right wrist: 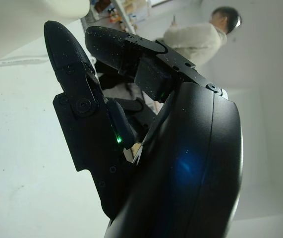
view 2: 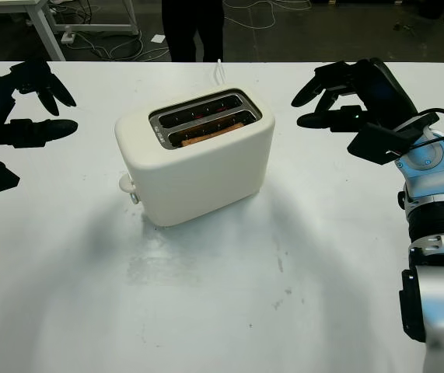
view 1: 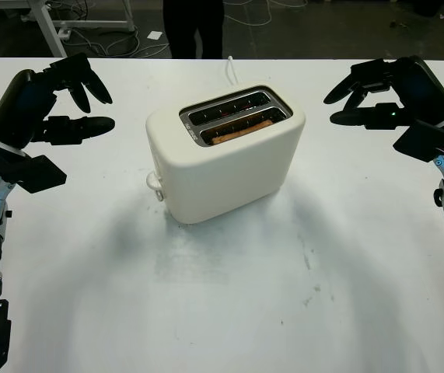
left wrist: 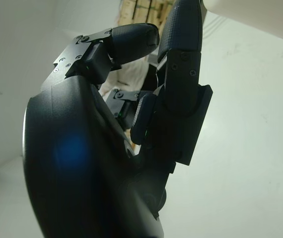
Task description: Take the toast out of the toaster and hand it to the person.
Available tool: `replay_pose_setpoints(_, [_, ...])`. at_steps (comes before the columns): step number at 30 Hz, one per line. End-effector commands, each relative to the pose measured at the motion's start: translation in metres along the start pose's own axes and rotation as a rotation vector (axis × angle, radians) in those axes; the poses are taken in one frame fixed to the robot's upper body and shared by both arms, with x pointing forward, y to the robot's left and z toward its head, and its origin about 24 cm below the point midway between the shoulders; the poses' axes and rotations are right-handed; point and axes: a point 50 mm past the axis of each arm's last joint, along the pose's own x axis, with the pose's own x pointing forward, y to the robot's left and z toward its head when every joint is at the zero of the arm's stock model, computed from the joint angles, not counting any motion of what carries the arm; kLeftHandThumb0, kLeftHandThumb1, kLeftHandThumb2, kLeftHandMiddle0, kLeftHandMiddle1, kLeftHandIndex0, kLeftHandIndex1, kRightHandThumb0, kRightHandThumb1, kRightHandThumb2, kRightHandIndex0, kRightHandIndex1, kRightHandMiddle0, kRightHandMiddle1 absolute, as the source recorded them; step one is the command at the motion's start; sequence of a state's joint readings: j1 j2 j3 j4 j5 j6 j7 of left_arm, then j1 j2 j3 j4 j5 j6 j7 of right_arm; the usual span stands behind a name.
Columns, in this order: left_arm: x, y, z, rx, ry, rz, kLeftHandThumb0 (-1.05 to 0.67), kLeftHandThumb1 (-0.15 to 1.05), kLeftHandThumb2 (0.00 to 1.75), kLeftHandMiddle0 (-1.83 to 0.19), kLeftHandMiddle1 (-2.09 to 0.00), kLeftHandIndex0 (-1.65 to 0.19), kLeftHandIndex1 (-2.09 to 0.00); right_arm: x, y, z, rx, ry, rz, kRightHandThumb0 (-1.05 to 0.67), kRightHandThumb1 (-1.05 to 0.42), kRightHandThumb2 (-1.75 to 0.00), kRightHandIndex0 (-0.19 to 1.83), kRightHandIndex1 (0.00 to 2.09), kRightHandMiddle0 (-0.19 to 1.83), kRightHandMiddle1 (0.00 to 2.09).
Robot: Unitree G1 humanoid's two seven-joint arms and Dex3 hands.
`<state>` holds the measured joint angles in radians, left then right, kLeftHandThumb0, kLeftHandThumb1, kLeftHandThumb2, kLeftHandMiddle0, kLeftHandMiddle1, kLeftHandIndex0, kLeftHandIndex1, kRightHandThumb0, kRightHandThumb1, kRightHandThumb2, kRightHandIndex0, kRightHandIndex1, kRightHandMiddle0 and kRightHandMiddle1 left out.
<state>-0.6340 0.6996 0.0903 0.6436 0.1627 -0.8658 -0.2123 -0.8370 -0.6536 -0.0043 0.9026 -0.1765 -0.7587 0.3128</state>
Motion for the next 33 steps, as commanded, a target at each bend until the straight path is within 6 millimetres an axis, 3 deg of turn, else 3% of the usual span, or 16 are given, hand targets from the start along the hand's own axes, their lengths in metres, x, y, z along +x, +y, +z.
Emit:
replay_pose_setpoints(1, [-0.0024,-0.0009,-0.001,-0.008,0.007,-0.002,-0.76,0.92,0.22,-0.6,-1.65,-0.44,-1.51,0.0006,-0.002,0.0006,-0.004,0.007,-0.003,-0.74,-0.78,0.0,0.94,1.01,0.95,0.67])
replay_pose_setpoints(33, [-0.0023,-0.0012,-0.0012,-0.006,0.008,-0.001,-0.77,0.92,0.22,-0.59,-1.66,-0.44,-1.53,0.0003,-0.0012,0.0008,-0.006,-0.004,-0.001,-0.71,-0.78,0.0,0.94,1.02,0.95,0.68])
